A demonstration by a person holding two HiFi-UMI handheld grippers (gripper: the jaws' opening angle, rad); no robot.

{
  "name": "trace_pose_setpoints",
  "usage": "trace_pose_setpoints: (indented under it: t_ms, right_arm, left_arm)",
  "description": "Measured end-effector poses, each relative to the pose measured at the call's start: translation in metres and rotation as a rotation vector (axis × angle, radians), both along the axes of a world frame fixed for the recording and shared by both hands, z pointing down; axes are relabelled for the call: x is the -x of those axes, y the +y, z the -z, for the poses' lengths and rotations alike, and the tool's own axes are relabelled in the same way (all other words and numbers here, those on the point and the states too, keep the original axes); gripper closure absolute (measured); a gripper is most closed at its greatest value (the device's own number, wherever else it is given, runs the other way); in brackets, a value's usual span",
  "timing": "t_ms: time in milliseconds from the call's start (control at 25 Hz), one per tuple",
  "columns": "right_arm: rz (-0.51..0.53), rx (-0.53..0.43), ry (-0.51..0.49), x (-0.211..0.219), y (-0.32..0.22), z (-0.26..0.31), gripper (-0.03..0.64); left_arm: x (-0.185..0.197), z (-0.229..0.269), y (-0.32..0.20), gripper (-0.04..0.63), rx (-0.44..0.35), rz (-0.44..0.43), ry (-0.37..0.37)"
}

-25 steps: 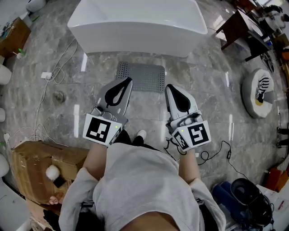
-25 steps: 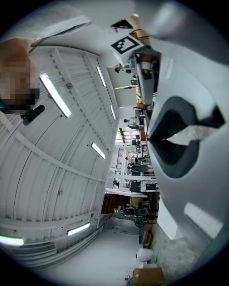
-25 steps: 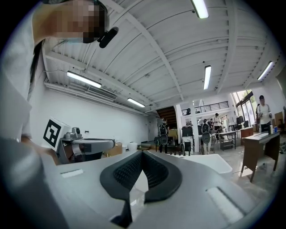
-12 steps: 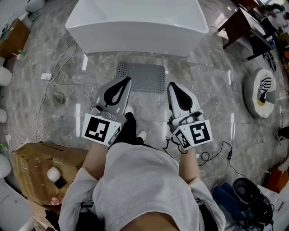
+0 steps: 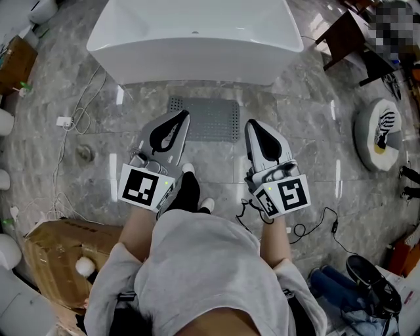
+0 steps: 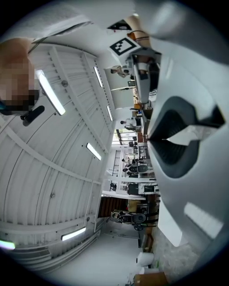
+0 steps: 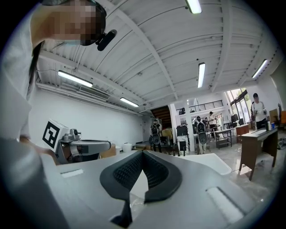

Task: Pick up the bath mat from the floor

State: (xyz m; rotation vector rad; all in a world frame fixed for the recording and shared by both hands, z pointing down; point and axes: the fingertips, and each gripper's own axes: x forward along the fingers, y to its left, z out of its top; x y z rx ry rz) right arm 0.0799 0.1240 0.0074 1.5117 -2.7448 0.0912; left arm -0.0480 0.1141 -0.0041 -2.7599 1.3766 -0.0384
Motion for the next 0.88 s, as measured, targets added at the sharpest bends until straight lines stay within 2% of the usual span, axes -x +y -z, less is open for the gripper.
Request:
trace_pose_setpoints:
  t_ms: [440,880]
  right_arm:
    - [-0.038,0.010,0.000,0.021,-0.093,-0.002,0.618]
    - [-0.072,0.035,0.002,0.040,-0.150,-0.011,0.618]
  left_arm:
    - [0.026,-0.005,-0.097,0.595,0.012,-0.024,-0.001]
    - [0.043,-0.018,-0.158,0.595,0.035,-0.058,-0.010]
